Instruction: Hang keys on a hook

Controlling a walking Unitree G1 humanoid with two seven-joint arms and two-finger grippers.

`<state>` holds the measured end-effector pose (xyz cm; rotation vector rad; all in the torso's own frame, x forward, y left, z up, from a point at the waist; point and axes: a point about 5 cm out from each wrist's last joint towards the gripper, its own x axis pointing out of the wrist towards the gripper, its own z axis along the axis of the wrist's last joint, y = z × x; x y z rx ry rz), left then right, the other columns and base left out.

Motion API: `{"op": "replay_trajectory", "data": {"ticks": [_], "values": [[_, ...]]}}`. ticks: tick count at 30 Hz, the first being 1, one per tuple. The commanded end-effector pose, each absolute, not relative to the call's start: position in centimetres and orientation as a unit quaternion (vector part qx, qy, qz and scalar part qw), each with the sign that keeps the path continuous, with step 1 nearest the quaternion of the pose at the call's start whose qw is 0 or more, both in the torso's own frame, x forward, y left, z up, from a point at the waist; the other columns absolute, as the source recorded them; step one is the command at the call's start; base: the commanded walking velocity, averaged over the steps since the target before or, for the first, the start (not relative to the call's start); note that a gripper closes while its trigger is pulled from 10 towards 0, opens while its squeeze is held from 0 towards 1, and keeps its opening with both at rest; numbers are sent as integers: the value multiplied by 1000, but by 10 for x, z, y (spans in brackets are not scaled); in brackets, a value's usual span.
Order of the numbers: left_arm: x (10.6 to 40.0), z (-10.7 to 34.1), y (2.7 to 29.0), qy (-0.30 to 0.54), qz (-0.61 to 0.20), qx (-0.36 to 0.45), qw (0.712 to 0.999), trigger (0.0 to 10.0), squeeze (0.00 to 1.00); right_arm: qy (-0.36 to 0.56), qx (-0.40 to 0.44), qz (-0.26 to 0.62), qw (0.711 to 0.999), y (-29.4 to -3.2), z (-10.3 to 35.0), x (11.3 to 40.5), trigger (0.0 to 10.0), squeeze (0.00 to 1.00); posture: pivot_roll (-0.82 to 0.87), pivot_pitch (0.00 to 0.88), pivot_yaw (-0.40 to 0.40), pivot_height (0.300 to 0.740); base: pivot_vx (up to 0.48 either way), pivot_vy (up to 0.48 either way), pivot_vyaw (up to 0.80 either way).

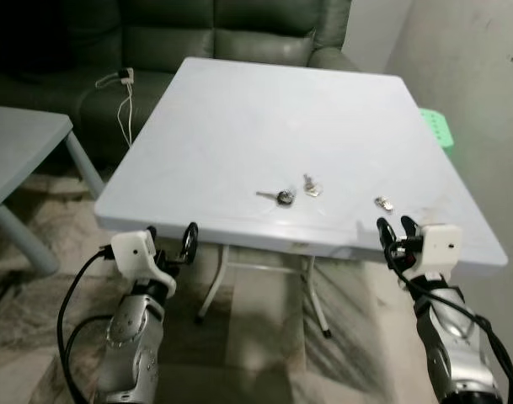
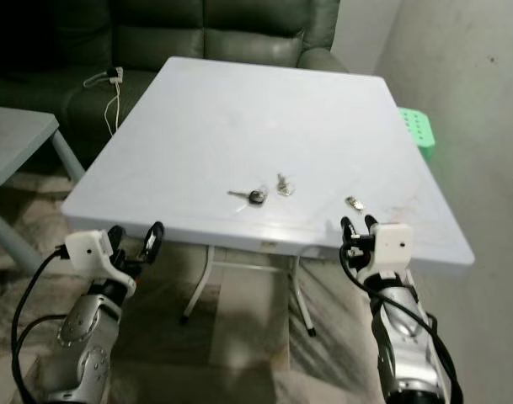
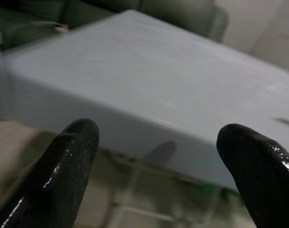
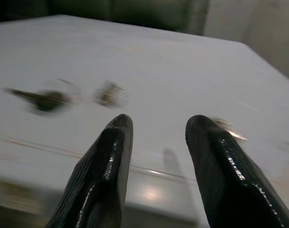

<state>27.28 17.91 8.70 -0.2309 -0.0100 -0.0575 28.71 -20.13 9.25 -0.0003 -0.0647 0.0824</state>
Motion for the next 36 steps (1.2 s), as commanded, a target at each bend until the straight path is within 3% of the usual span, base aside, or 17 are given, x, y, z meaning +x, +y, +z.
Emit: {"op": "replay_trajectory", "data": {"ticks": [1,22,30,36], "values": [[274,90,175,-9,-37,-115,993,10000,0,-37,-5,35,999,-208,97,286,10000,0,20,100,-79,740,0,435,0],[278,101,161,-17,-83,-53,995,10000,0,-29,-73,98,992,-197,106,308,10000,0,36,115,-102,740,0,12,0],[283,116,128,-34,-148,-39,988,10000,0,-57,-78,159,983,-160,129,343,10000,0,61,138,-116,740,0,0,0],[280,117,122,-30,-155,-46,986,10000,0,-64,-72,188,977,-137,137,356,10000,0,66,151,-119,740,0,0,0]]}}
